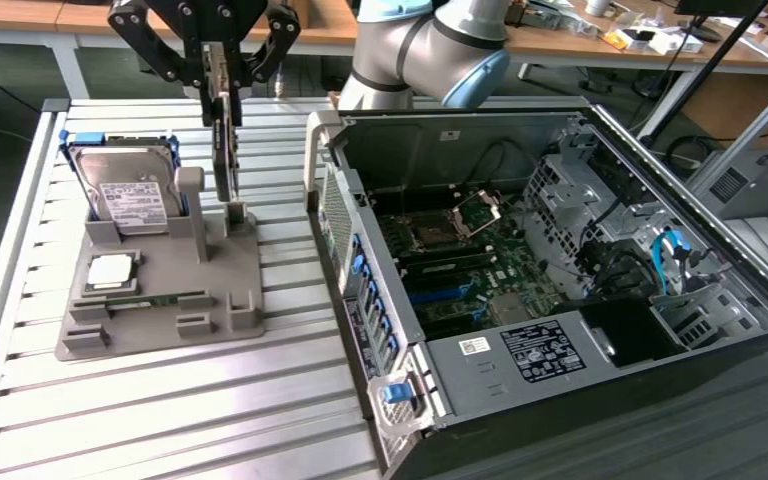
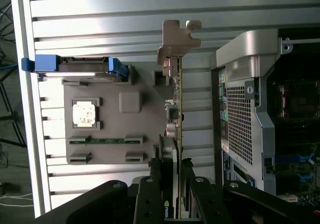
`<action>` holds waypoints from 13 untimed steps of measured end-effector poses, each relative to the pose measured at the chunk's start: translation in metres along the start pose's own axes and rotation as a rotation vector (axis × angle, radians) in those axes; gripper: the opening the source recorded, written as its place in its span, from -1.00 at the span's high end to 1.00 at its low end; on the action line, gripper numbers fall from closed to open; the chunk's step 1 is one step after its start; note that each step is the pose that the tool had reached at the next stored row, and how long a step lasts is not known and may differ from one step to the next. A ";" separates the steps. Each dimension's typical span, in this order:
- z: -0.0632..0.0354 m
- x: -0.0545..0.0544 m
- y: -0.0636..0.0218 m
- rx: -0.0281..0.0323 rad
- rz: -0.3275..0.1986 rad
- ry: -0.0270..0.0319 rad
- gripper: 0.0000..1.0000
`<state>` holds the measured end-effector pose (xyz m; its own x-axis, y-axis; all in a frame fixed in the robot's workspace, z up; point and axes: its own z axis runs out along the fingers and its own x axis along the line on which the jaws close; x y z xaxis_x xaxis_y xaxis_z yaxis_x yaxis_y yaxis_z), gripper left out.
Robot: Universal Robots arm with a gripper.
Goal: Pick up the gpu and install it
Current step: 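Pick up the gpu and move the gpu toward the slot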
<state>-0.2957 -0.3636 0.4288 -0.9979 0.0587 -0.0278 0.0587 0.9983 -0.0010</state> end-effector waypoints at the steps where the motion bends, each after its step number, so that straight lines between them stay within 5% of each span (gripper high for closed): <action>1: 0.0000 0.000 -0.0001 0.0000 0.000 0.0000 0.47; 13: 0.0000 -0.002 -0.0015 0.0000 0.000 0.0001 0.47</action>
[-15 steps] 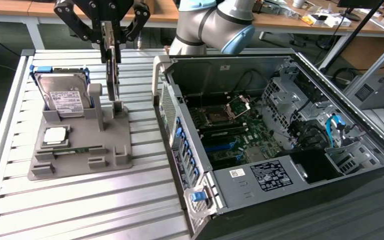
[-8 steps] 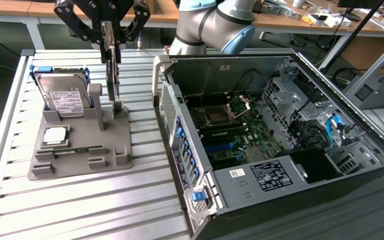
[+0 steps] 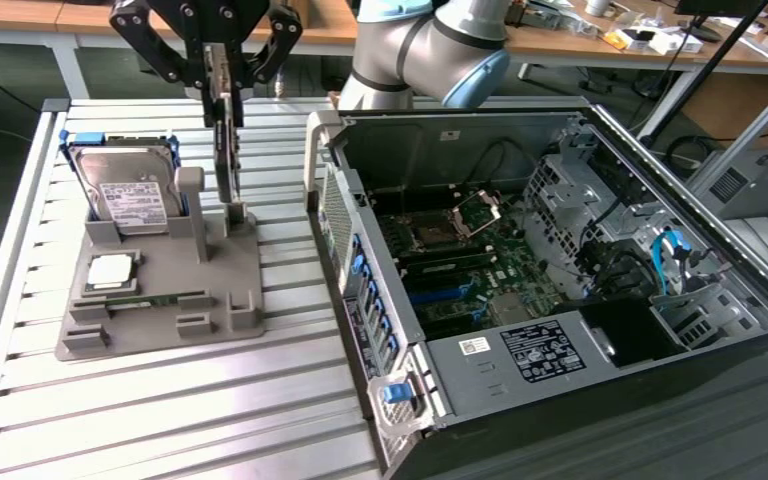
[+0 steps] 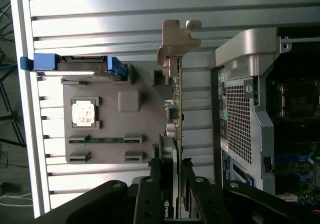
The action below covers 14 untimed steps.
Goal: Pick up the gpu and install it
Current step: 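Pick up the gpu and move the gpu toward the slot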
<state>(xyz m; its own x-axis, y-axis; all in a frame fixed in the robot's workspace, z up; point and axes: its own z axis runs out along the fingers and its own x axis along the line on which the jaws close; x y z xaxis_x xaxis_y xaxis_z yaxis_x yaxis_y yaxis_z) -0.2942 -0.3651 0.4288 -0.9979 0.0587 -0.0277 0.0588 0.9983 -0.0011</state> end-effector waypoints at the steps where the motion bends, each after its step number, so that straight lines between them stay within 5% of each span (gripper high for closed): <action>1: 0.0000 0.000 -0.0001 0.0000 0.000 0.0000 0.47; 14: 0.0001 -0.003 -0.0004 -0.0001 0.000 -0.0001 0.47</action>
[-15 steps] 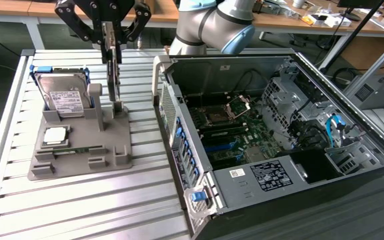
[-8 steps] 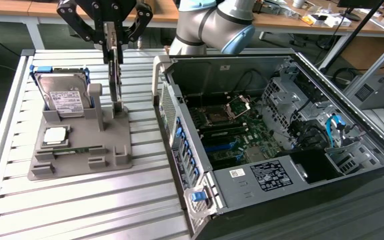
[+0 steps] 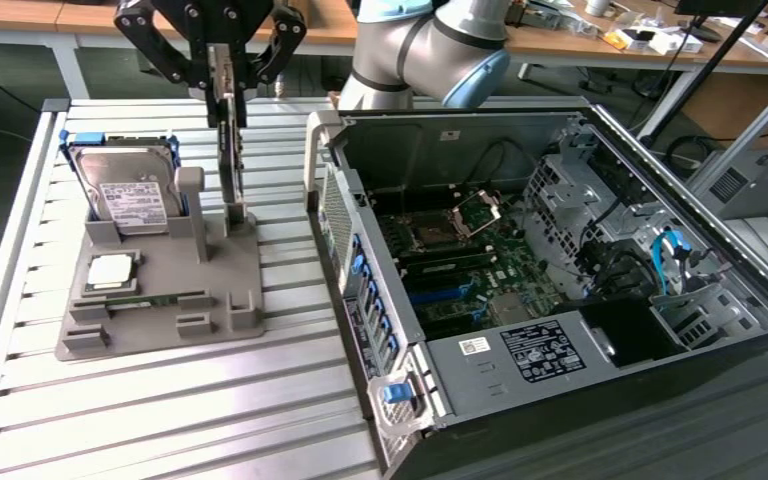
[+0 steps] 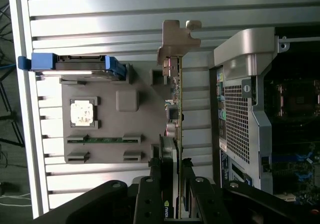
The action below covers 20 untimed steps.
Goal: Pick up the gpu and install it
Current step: 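Pick up the gpu and move the gpu toward the slot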
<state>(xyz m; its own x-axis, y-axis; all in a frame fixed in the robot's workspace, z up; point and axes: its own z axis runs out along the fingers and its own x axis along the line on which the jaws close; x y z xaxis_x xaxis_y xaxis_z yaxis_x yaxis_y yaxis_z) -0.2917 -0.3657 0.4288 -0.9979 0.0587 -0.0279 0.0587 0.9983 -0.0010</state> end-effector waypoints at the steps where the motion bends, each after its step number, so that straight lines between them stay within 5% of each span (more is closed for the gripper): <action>1: 0.0000 0.000 0.0000 0.0000 0.000 0.0000 0.47; 20: 0.0006 -0.009 0.0006 0.0001 0.000 0.0001 0.47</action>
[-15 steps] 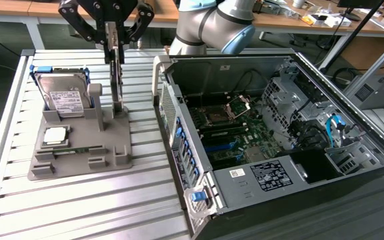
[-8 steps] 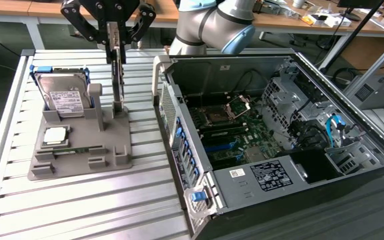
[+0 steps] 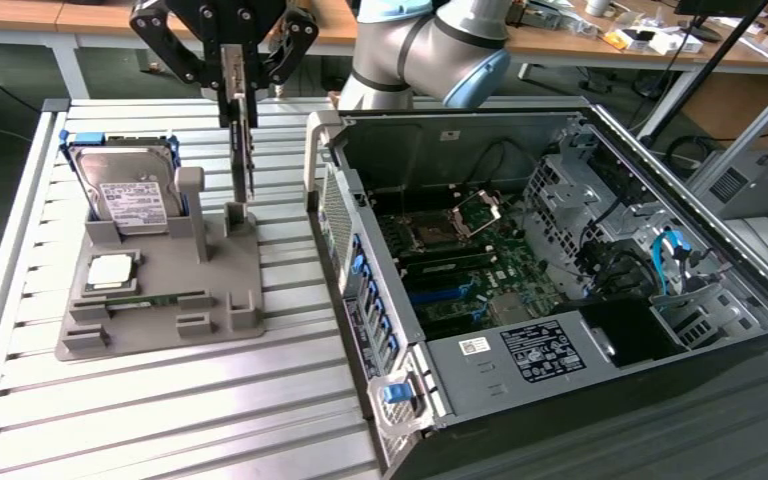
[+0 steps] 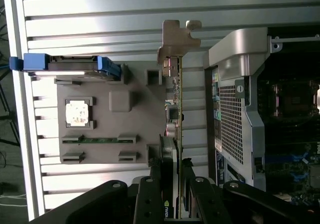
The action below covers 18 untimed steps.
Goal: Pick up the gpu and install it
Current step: 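Pick up the gpu and move the gpu toward the slot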
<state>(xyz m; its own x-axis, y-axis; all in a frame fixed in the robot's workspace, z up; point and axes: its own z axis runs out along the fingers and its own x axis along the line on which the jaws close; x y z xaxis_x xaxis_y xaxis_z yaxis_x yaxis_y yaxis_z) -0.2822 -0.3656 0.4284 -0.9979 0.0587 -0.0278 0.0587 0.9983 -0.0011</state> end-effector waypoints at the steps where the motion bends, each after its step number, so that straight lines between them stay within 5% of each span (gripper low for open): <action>1: 0.0000 0.000 0.0000 0.0000 0.000 -0.0001 0.47; 18: 0.0001 -0.004 0.0002 0.0000 0.000 0.0000 0.47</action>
<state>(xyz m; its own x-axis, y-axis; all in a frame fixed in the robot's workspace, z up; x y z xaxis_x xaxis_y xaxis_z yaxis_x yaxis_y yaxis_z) -0.2784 -0.3656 0.4284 -0.9979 0.0586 -0.0278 0.0587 0.9983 -0.0011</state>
